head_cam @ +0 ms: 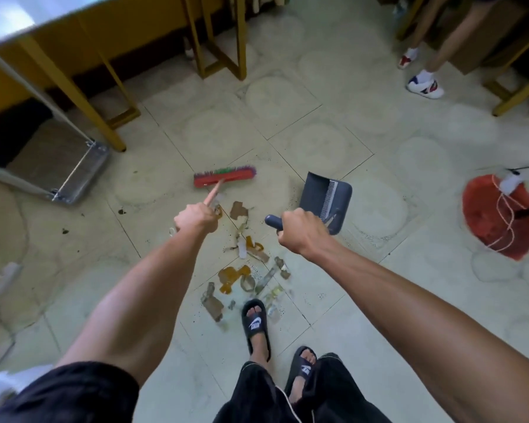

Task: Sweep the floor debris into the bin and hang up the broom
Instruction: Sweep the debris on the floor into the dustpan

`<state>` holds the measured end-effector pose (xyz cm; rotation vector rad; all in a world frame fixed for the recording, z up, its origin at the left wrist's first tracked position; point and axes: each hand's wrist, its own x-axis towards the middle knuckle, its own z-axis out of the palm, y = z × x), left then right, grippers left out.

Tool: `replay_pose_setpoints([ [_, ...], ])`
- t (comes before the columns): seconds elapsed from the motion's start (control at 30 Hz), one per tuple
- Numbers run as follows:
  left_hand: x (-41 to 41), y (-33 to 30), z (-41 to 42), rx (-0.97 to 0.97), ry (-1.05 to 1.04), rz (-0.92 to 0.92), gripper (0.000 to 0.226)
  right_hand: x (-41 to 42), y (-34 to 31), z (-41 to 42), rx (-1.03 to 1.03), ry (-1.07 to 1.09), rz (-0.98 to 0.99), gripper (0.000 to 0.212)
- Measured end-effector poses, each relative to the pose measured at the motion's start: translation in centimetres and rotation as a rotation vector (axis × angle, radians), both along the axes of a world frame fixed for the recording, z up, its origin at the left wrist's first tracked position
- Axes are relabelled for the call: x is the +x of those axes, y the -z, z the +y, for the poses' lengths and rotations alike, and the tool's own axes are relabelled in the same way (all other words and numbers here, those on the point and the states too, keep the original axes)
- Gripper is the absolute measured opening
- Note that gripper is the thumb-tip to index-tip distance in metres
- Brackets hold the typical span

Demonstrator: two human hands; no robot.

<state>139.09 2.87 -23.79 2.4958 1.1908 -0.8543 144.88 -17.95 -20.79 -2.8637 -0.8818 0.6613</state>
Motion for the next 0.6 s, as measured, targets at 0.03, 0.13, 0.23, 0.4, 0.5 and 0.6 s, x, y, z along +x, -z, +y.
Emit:
replay_pose_setpoints([
  [0.03, 0.1, 0.5, 0.1, -0.006, -0.017, 0.013, 0.029, 0.7, 0.3, 0.2, -0.004, -0.018, -0.003, 0.008],
  [0.13, 0.0, 2.3, -0.8, -0.043, -0.05, 0.072, 0.031, 2.5, 1.0, 0.5, -0.013, -0.068, -0.005, 0.008],
  [0.23, -0.8, 3.0, -3.6, -0.123, -0.085, 0.13, 0.034, 3.9, 1.4, 0.0, -0.009, -0.109, 0.015, 0.009],
  [0.4, 0.3, 0.1, -8.2, -0.182, -0.193, 0.112, 0.03, 6.1, 1.3, -2.3, 0.026, -0.189, 0.057, 0.011],
  [0.5, 0.9, -1.8, -11.9, -0.174, -0.227, 0.139, 0.026, 7.2, 1.5, -5.0, 0.042, -0.259, 0.079, 0.01],
  [0.6, 1.3, -3.2, -15.2, -0.192, -0.246, 0.191, 0.024, 8.0, 1.9, -7.9, 0.055, -0.325, 0.11, 0.009],
])
